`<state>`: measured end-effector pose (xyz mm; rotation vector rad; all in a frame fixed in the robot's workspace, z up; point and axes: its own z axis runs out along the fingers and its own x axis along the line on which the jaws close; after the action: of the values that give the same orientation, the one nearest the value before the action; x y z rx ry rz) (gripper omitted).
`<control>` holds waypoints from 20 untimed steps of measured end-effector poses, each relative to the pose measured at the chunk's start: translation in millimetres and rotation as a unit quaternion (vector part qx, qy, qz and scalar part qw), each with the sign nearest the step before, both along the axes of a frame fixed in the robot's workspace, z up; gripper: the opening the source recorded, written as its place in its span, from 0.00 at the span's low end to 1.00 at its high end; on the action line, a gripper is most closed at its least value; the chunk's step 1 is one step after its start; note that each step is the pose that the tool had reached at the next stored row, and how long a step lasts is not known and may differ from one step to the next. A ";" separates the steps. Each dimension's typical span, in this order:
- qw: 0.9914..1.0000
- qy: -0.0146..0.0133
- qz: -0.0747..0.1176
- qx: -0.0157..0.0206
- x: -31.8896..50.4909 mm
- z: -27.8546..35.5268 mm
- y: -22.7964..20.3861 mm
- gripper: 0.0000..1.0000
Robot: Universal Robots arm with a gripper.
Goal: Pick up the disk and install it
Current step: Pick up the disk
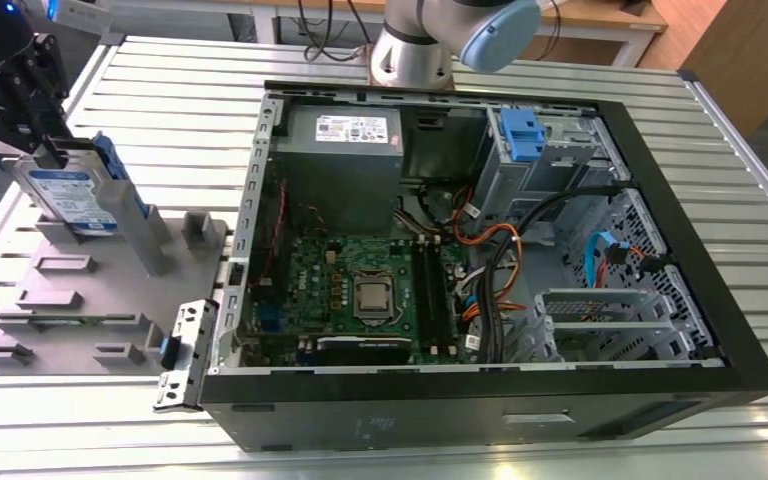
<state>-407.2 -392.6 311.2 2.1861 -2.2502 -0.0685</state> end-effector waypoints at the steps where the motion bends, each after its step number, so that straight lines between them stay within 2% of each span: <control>1: 1.000 0.000 0.000 0.000 0.0 -0.1 0.0 0.35; 18: 1.000 0.000 0.000 0.000 0.0 1.3 -0.4 0.35; 20: 1.000 0.000 0.000 0.000 0.0 4.0 -0.5 0.35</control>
<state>-407.2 -393.1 315.2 2.1860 -2.2501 -0.0686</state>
